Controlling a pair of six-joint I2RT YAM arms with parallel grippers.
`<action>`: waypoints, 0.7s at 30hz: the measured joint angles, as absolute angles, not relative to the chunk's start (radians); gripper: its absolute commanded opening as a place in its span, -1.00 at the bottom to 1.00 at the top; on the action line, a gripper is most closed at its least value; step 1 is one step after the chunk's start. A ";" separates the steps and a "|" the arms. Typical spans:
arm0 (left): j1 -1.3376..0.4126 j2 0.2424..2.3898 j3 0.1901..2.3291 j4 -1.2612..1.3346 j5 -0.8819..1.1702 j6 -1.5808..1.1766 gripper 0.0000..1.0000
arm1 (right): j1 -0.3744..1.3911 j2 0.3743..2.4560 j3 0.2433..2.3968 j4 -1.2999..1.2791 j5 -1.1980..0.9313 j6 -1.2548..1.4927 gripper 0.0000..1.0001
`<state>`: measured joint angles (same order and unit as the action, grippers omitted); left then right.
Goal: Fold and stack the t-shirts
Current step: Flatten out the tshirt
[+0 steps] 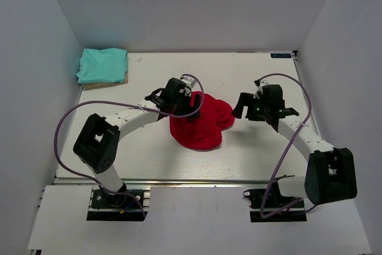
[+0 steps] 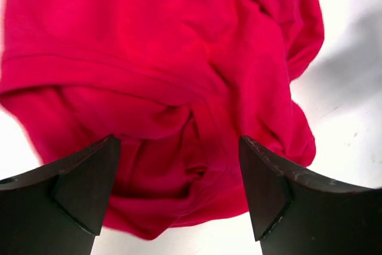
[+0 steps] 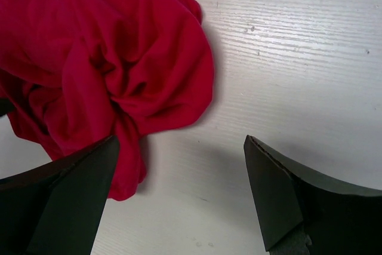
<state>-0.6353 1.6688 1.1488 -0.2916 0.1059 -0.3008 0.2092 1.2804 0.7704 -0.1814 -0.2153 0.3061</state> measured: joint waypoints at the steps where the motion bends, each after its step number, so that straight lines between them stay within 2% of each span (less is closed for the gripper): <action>1: -0.644 1.684 1.153 -0.290 0.105 -0.301 0.78 | 0.214 1.295 0.777 -0.176 -0.214 0.306 0.81; 3: -0.659 1.709 1.158 -0.292 0.101 -0.304 0.60 | 0.221 1.320 0.789 -0.160 -0.212 0.306 0.81; 8: -0.680 1.779 1.200 -0.295 0.087 -0.304 0.36 | 0.235 1.398 0.823 -0.128 -0.205 0.306 0.81; 9: -0.684 1.798 1.215 -0.296 0.082 -0.305 0.13 | 0.238 1.411 0.827 -0.121 -0.204 0.306 0.81; 11: -0.685 1.839 1.247 -0.303 0.068 -0.307 -0.20 | 0.243 1.433 0.829 -0.109 -0.203 0.306 0.81; 12: -0.685 1.851 1.256 -0.307 0.061 -0.310 -0.52 | 0.245 1.444 0.829 -0.102 -0.204 0.306 0.76; 15: -0.684 1.857 1.259 -0.318 0.041 -0.315 -1.00 | 0.257 1.488 0.835 -0.083 -0.205 0.305 0.67; 21: -0.685 1.773 1.201 -0.280 -0.006 -0.322 -1.00 | 0.278 1.591 0.875 -0.060 -0.216 0.299 0.44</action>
